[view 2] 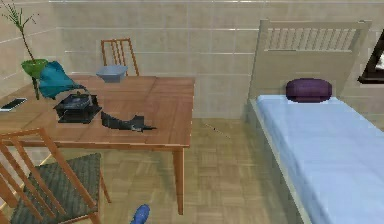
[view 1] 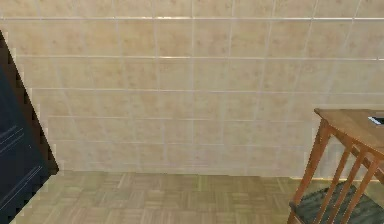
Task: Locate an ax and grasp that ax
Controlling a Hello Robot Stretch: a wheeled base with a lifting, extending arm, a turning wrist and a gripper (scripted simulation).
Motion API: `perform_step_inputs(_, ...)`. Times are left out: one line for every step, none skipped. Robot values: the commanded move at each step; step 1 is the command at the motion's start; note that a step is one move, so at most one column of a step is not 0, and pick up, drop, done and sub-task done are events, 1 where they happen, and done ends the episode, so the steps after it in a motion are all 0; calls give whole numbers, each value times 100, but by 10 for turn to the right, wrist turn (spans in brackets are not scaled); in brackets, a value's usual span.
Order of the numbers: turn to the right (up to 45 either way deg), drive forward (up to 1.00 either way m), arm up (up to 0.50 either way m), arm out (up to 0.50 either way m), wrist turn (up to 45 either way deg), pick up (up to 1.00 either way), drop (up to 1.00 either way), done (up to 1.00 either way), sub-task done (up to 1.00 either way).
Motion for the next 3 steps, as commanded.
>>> perform_step_inputs(-120, 0, 0, 0, 0, 0, 0, 0, 0)
perform_step_inputs(450, 0, 0, 0, 0, 0, 0, 0, 0)
perform_step_inputs(450, 0, 0, 0, 0, 0, 0, 0, 0)
